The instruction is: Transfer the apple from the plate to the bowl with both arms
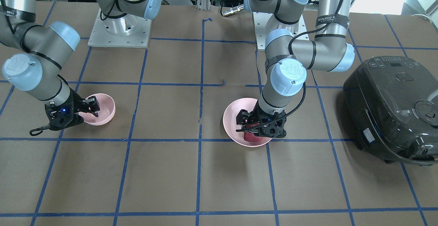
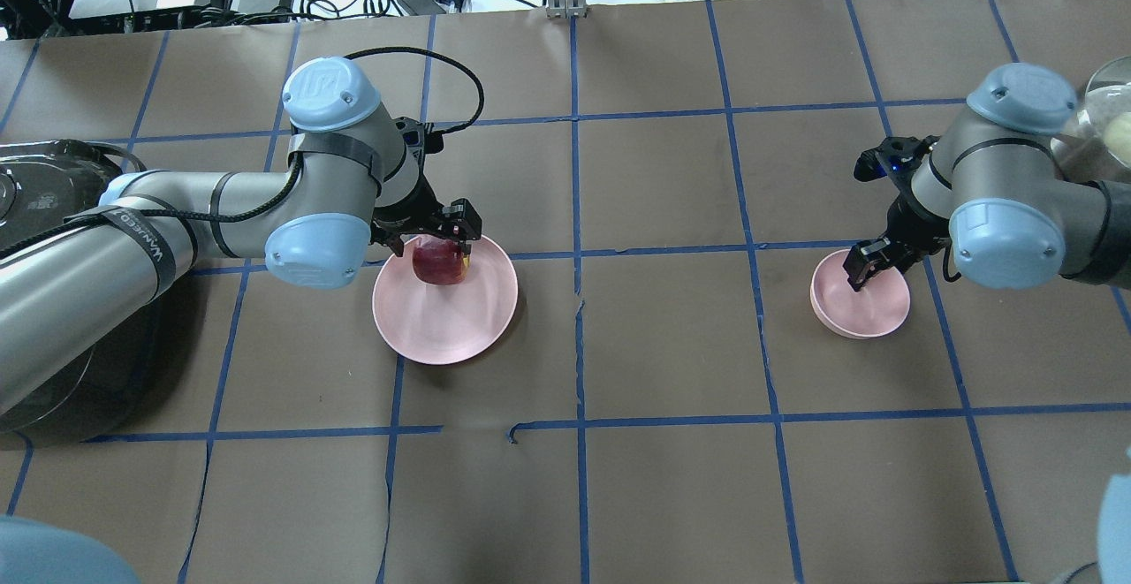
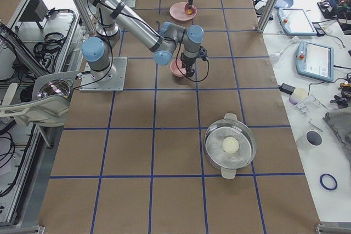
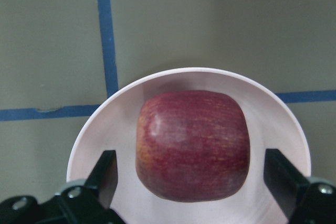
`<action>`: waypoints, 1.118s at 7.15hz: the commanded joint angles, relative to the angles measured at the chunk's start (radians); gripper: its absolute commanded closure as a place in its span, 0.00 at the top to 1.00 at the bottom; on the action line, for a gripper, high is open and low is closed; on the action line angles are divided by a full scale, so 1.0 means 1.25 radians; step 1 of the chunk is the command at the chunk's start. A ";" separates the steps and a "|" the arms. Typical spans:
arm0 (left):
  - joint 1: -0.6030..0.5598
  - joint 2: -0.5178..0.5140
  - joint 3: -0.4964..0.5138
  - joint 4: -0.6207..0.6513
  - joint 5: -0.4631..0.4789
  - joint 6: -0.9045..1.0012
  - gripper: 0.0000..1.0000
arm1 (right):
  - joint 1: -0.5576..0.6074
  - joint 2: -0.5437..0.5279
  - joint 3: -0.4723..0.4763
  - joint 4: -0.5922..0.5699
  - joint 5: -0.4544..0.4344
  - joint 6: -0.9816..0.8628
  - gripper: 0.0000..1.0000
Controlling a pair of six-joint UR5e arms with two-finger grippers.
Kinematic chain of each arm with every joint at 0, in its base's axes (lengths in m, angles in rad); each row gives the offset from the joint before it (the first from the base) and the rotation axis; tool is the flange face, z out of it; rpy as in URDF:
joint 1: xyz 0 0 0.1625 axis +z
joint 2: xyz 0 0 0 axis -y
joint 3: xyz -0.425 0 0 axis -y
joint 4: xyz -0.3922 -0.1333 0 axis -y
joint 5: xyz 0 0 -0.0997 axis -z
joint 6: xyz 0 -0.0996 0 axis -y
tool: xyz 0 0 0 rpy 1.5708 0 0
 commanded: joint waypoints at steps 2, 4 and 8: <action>0.001 -0.015 -0.004 0.006 -0.005 -0.004 1.00 | 0.001 -0.011 -0.008 0.020 -0.004 0.010 0.00; 0.001 -0.021 -0.004 0.026 -0.005 0.006 0.91 | 0.034 -0.022 -0.074 0.109 0.023 0.182 0.00; 0.001 -0.006 0.001 0.020 -0.005 -0.002 0.09 | 0.238 -0.010 -0.085 0.106 0.113 0.330 0.00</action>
